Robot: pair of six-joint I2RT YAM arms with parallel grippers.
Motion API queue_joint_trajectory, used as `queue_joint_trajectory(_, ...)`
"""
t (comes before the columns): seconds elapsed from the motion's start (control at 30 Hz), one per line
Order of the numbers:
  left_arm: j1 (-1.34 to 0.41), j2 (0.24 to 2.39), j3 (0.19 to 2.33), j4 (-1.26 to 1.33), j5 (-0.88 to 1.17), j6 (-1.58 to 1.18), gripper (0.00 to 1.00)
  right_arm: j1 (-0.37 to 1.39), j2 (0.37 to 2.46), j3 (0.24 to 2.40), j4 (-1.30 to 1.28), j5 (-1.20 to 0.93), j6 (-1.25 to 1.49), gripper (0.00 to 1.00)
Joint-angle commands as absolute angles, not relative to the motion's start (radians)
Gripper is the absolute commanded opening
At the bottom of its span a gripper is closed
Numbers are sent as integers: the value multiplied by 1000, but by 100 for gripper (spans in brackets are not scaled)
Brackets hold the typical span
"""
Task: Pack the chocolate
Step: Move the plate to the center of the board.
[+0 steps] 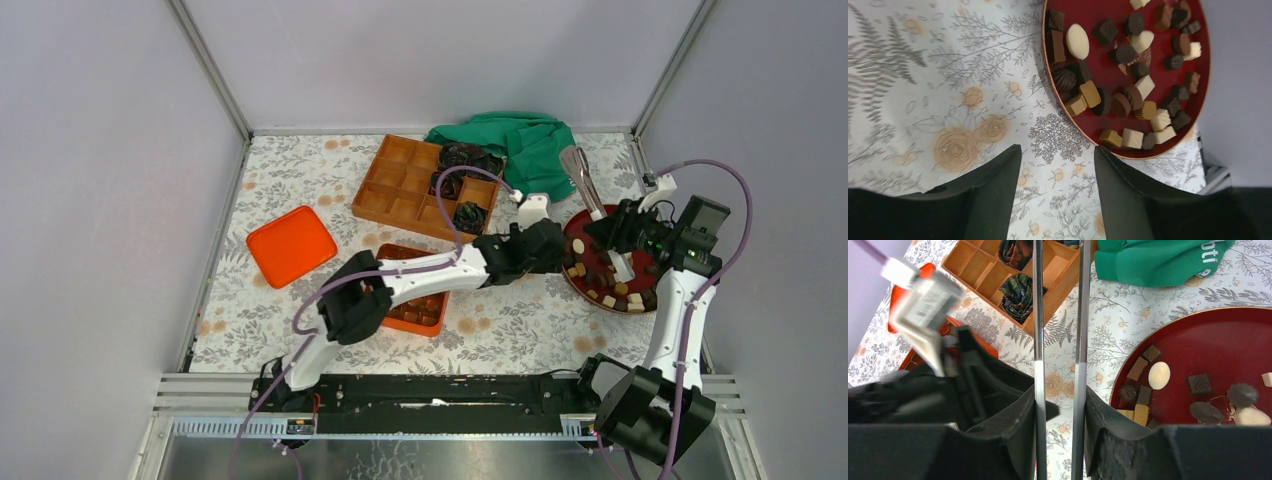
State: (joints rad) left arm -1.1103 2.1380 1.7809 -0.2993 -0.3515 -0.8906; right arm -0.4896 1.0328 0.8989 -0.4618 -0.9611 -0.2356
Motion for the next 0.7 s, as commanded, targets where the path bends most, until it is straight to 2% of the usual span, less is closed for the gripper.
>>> queue_joint_trajectory(0.0,-1106,2255,1896,-279,-270,-806,61,-501,1011,910,-419,-962,-231,39)
queue_joint_trajectory(0.13,-1094,2337,1966,-243,-235,-809,59,-506,1012,907,-424,-960,-236,39)
queue_joint_trajectory(0.4,-1048,2454,2048,-214,-150,-872,50,-510,1016,907,-426,-965,-240,39)
queue_joint_trajectory(0.67,-1029,2517,2097,-181,-99,-895,48,-512,1015,904,-430,-965,-248,39)
